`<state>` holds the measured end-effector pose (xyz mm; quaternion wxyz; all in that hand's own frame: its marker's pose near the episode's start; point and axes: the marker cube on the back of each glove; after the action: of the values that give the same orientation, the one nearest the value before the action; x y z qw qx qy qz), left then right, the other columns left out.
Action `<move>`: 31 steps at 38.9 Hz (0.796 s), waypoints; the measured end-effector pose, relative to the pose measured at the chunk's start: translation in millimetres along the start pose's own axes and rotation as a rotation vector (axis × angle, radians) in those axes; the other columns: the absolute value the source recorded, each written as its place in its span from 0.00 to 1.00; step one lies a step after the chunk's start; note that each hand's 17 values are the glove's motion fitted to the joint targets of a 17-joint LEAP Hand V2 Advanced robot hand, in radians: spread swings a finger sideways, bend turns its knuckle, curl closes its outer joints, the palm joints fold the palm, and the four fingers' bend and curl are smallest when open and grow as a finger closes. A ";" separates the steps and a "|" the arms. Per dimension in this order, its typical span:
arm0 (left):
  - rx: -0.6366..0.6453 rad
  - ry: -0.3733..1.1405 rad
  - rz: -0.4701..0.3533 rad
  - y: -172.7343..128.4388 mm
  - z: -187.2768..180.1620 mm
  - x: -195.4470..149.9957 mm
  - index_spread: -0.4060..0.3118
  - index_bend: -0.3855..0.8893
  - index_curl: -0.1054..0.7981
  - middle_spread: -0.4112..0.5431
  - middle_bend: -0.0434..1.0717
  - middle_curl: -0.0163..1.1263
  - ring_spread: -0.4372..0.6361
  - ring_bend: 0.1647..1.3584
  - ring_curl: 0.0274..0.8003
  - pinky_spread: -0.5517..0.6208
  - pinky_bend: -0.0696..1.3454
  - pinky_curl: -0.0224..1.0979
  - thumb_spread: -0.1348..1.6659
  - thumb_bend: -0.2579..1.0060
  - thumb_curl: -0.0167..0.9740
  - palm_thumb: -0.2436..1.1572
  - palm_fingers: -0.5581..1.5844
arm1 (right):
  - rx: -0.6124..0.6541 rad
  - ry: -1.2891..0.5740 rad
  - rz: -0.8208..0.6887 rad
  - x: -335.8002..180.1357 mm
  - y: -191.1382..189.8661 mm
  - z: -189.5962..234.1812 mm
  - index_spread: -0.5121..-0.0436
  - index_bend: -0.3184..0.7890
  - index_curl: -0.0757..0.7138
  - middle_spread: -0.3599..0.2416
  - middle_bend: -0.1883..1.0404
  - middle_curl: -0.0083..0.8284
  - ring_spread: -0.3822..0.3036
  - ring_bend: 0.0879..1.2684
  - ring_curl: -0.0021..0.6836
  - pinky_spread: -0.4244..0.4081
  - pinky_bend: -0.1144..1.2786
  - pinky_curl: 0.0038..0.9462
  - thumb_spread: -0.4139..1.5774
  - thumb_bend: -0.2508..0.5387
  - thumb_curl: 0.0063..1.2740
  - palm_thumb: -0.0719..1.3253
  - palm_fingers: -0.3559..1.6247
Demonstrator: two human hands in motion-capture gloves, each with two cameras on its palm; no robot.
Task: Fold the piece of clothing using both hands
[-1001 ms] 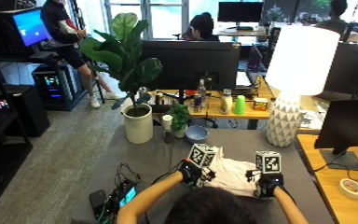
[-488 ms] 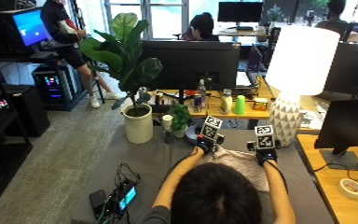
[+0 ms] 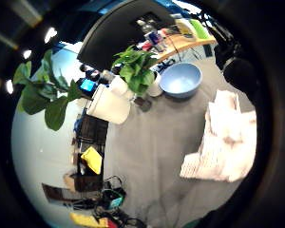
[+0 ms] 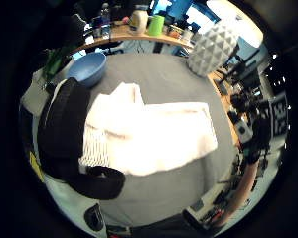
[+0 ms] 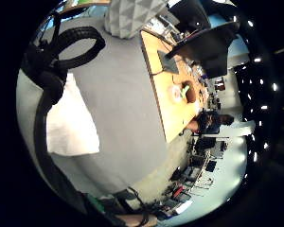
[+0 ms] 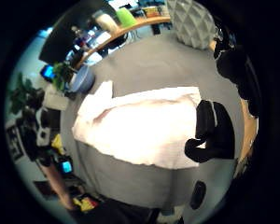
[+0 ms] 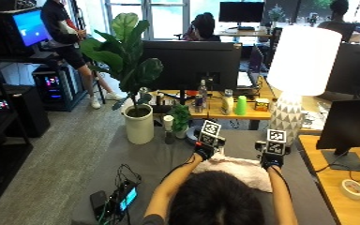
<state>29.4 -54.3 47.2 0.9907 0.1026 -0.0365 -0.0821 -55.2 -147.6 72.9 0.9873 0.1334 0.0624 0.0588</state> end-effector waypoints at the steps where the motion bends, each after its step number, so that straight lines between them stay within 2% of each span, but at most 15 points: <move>1: -0.015 0.001 0.027 3.4 -1.6 11.6 0.36 0.41 0.52 0.29 0.14 0.34 0.20 0.38 0.53 0.25 0.49 0.44 0.80 0.18 0.48 0.47 0.54 | -0.028 0.028 0.010 13.6 -3.7 11.9 0.57 0.33 0.58 0.38 0.33 0.59 0.26 0.40 0.70 0.24 0.51 0.48 0.53 0.28 0.53 0.76 0.70; 3: -0.050 0.033 0.091 12.3 -1.1 35.7 0.35 0.42 0.52 0.29 0.14 0.33 0.21 0.37 0.52 0.26 0.48 0.43 0.82 0.19 0.46 0.45 0.55 | -0.065 0.068 0.041 34.8 4.4 18.3 0.57 0.33 0.55 0.39 0.33 0.59 0.27 0.40 0.69 0.25 0.51 0.48 0.57 0.28 0.52 0.74 0.70; 5: -0.062 0.052 0.128 20.2 4.7 43.6 0.34 0.43 0.52 0.29 0.15 0.33 0.22 0.35 0.51 0.26 0.48 0.43 0.82 0.18 0.43 0.42 0.55 | -0.116 0.053 0.089 42.3 17.4 18.0 0.58 0.33 0.53 0.40 0.33 0.59 0.29 0.40 0.69 0.27 0.50 0.47 0.60 0.28 0.51 0.72 0.70; 9: -0.074 -0.068 0.104 27.2 35.1 32.9 0.33 0.43 0.52 0.29 0.15 0.31 0.24 0.33 0.49 0.27 0.47 0.42 0.84 0.18 0.38 0.39 0.56 | -0.292 -0.005 0.184 44.2 48.7 28.3 0.60 0.33 0.49 0.43 0.35 0.60 0.32 0.38 0.68 0.32 0.48 0.46 0.66 0.28 0.49 0.68 0.67; 11: -0.176 -0.055 0.110 39.4 56.3 38.9 0.33 0.42 0.53 0.30 0.14 0.31 0.27 0.33 0.49 0.30 0.45 0.41 0.84 0.18 0.36 0.35 0.52 | -0.407 -0.011 0.230 40.5 83.8 17.4 0.61 0.33 0.48 0.46 0.33 0.59 0.35 0.35 0.67 0.36 0.49 0.47 0.69 0.27 0.48 0.65 0.62; 12: -0.241 -0.041 0.111 46.6 66.1 42.7 0.34 0.42 0.53 0.31 0.14 0.31 0.27 0.33 0.50 0.31 0.45 0.42 0.85 0.18 0.35 0.35 0.51 | -0.453 -0.012 0.249 38.4 99.9 11.8 0.61 0.34 0.48 0.45 0.36 0.60 0.34 0.37 0.68 0.36 0.49 0.46 0.70 0.29 0.48 0.65 0.65; 13: -0.305 -0.035 0.104 53.3 74.2 45.3 0.33 0.43 0.53 0.29 0.16 0.31 0.26 0.33 0.50 0.29 0.46 0.42 0.85 0.19 0.35 0.35 0.55 | -0.483 -0.012 0.263 36.7 111.1 9.3 0.61 0.33 0.45 0.47 0.33 0.58 0.36 0.35 0.66 0.38 0.49 0.46 0.71 0.28 0.47 0.64 0.62; 14: -0.361 -0.035 0.094 59.0 80.6 46.4 0.34 0.41 0.52 0.31 0.13 0.29 0.29 0.33 0.48 0.33 0.43 0.40 0.85 0.18 0.33 0.33 0.50 | -0.498 -0.012 0.272 35.6 117.3 9.9 0.62 0.31 0.44 0.48 0.32 0.58 0.37 0.35 0.66 0.39 0.50 0.46 0.72 0.27 0.46 0.62 0.59; 16: -0.439 -0.046 0.064 66.7 90.4 46.0 0.35 0.42 0.52 0.33 0.14 0.30 0.31 0.33 0.50 0.36 0.43 0.41 0.86 0.18 0.31 0.31 0.48 | -0.504 -0.006 0.287 34.9 121.6 16.7 0.64 0.31 0.43 0.50 0.31 0.58 0.39 0.35 0.66 0.42 0.51 0.47 0.73 0.27 0.45 0.60 0.56; 19: -0.525 -0.085 -0.034 75.8 108.6 40.7 0.36 0.43 0.52 0.34 0.15 0.29 0.33 0.33 0.49 0.40 0.40 0.39 0.86 0.18 0.29 0.28 0.46 | -0.512 0.017 0.347 35.7 125.0 34.4 0.65 0.30 0.39 0.53 0.31 0.57 0.42 0.35 0.66 0.45 0.54 0.46 0.75 0.28 0.44 0.59 0.53; 21: -0.508 -0.071 -0.043 75.5 120.5 40.4 0.36 0.42 0.52 0.34 0.15 0.28 0.34 0.33 0.48 0.41 0.40 0.38 0.87 0.19 0.28 0.27 0.46 | -0.525 0.015 0.383 34.9 126.8 46.1 0.66 0.30 0.37 0.54 0.31 0.56 0.43 0.36 0.65 0.46 0.54 0.46 0.76 0.28 0.43 0.58 0.53; 25: -0.405 -0.002 0.041 69.4 131.0 45.6 0.37 0.43 0.52 0.35 0.17 0.28 0.37 0.32 0.47 0.46 0.36 0.37 0.88 0.19 0.25 0.25 0.44 | -0.561 -0.034 0.392 28.6 131.8 53.7 0.68 0.32 0.34 0.57 0.31 0.55 0.45 0.36 0.64 0.48 0.56 0.45 0.78 0.29 0.42 0.58 0.52; 29: -0.291 0.024 0.079 58.6 134.9 47.6 0.37 0.44 0.53 0.36 0.17 0.28 0.39 0.32 0.46 0.50 0.34 0.36 0.88 0.19 0.23 0.22 0.43 | -0.527 -0.016 0.447 28.3 130.6 53.2 0.72 0.29 0.29 0.56 0.34 0.55 0.40 0.41 0.63 0.42 0.58 0.44 0.79 0.33 0.42 0.62 0.58; 31: -0.275 0.029 0.085 54.1 133.0 46.4 0.37 0.43 0.52 0.36 0.17 0.28 0.40 0.32 0.45 0.51 0.34 0.35 0.89 0.20 0.22 0.22 0.43 | -0.511 -0.029 0.463 26.7 129.9 52.8 0.74 0.29 0.28 0.54 0.35 0.56 0.38 0.43 0.64 0.37 0.59 0.44 0.79 0.35 0.43 0.65 0.62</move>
<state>71.6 -36.2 190.9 0.9984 -0.0344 -0.0152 -0.0426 -34.5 -33.2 155.7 0.9500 -0.1065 -0.0003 0.2934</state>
